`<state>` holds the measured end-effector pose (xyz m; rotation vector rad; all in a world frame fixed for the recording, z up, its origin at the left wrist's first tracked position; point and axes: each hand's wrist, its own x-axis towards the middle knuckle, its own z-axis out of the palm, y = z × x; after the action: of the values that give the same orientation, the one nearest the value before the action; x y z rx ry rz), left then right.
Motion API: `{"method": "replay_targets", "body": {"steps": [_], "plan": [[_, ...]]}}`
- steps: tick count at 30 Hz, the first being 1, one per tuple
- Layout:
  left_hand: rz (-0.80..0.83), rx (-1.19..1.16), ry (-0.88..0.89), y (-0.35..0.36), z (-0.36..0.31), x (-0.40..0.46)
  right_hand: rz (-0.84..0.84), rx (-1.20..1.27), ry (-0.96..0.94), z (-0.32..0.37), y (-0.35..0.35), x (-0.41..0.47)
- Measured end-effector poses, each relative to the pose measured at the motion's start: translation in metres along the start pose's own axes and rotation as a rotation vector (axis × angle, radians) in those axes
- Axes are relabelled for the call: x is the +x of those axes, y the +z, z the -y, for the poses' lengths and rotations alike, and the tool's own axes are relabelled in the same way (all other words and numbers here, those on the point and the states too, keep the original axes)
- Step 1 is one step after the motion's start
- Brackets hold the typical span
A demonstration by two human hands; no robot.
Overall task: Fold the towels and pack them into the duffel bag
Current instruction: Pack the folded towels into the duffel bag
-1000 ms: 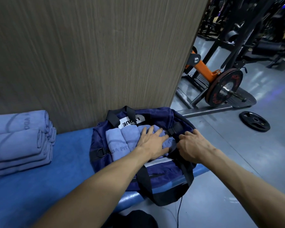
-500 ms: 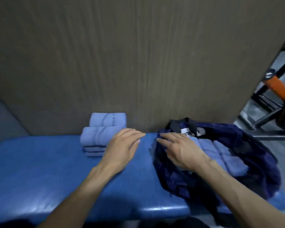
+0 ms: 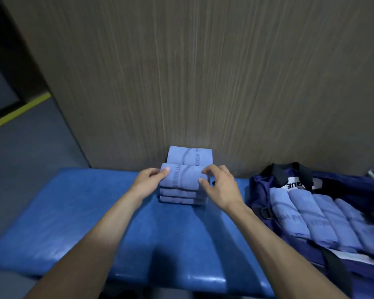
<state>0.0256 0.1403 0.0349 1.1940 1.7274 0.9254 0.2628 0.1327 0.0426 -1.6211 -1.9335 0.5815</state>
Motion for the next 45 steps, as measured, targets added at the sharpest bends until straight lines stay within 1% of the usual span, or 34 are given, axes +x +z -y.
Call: {"method": "replay_targets", "body": {"steps": [2, 9, 12, 14, 18, 22, 25, 29, 31, 33, 36, 41, 43, 44, 45], "plan": [[0.063, -0.059, 0.004, 0.004, -0.006, 0.004, 0.004, 0.024, 0.009, -0.002, 0.001, 0.001], [-0.047, -0.091, 0.143, 0.008, -0.01, -0.001, -0.015, 0.053, 0.027, -0.006, 0.006, -0.003], [-0.044, -0.124, 0.215, 0.011, -0.014, -0.01, -0.026, 0.069, 0.028, -0.007, 0.005, -0.005], [-0.036, -0.116, 0.3, 0.013, -0.016, -0.017, -0.019, 0.076, 0.027, -0.008, 0.003, -0.006], [-0.01, -0.15, 0.469, 0.013, -0.026, -0.029, -0.03, 0.107, -0.049, -0.012, -0.007, -0.008], [0.034, -0.151, 0.595, 0.01, -0.056, -0.036, -0.04, 0.182, -0.169, -0.009, -0.035, -0.016], [0.125, -0.161, 0.659, 0.009, -0.085, -0.043, -0.022, 0.324, -0.183, 0.001, -0.058, -0.018], [0.329, -0.147, 0.634, 0.017, -0.126, -0.054, 0.108, 0.557, -0.125, 0.016, -0.095, -0.017], [0.397, -0.129, 0.596, 0.027, -0.141, -0.058, 0.189, 0.663, -0.09, 0.017, -0.11, -0.021], [0.456, -0.126, 0.541, 0.039, -0.152, -0.064, 0.261, 0.826, -0.007, 0.011, -0.119, -0.029], [0.527, -0.127, 0.439, 0.057, -0.158, -0.073, 0.358, 1.06, 0.152, -0.001, -0.126, -0.048], [0.65, -0.231, 0.299, 0.076, -0.138, -0.079, 0.393, 1.375, 0.324, -0.033, -0.128, -0.071], [0.654, -0.26, 0.278, 0.085, -0.124, -0.08, 0.371, 1.506, 0.409, -0.046, -0.128, -0.08], [0.592, -0.26, 0.296, 0.092, -0.118, -0.081, 0.348, 1.553, 0.442, -0.052, -0.128, -0.084], [0.476, -0.242, 0.338, 0.1, -0.112, -0.082, 0.318, 1.578, 0.47, -0.058, -0.129, -0.087]]}}
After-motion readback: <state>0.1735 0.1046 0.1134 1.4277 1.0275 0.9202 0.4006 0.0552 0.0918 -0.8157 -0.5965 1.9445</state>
